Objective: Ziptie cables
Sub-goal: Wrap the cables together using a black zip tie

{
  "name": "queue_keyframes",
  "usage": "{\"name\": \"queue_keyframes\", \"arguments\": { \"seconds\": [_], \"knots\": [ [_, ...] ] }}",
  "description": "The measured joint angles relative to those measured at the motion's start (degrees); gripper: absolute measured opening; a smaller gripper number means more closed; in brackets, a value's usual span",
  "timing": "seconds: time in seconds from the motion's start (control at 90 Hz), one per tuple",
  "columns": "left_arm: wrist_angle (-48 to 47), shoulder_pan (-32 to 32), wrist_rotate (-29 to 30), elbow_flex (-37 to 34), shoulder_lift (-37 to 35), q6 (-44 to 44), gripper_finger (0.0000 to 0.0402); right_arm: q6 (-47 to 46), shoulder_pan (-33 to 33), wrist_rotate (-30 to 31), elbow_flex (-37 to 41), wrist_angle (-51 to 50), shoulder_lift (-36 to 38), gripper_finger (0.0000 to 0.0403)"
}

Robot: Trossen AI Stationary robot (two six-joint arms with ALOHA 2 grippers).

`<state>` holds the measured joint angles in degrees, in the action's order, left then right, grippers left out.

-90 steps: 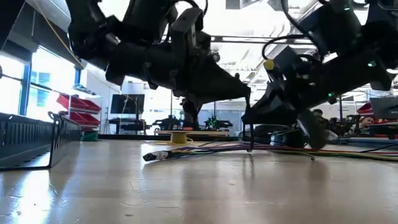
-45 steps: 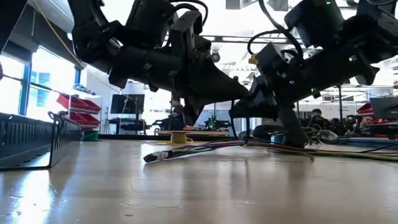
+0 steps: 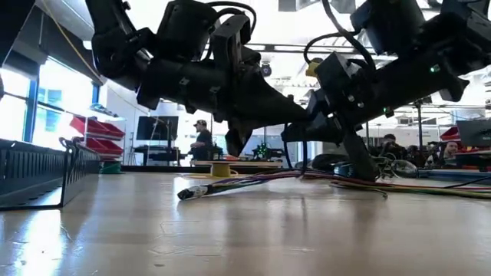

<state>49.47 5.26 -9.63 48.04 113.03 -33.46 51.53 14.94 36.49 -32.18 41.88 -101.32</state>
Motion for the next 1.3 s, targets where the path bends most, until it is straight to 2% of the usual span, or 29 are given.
{"name": "queue_keyframes", "arguments": {
  "seconds": [0.611, 0.789, 1.0, 1.3],
  "knots": [
    [0.16, -0.07, 1.25, 0.01, 0.00, -2.99, 0.0000, 8.95, 2.33, 2.92, 0.04, 5.01, 0.00, 0.0000],
    [1.26, -0.42, 1.25, -0.79, 0.00, -4.45, 0.0000, 8.98, 3.76, 3.13, 0.04, 6.09, 0.00, 0.0000],
    [7.46, -1.04, 1.27, -4.52, 0.07, -6.38, 0.0000, 8.79, 4.67, 2.96, 0.05, 6.03, 0.00, 0.0000],
    [7.91, 0.11, 0.20, -4.49, 0.07, -3.47, 0.0000, 6.14, 2.22, 2.39, 0.07, 4.43, 0.00, 0.0000]
  ]
}}
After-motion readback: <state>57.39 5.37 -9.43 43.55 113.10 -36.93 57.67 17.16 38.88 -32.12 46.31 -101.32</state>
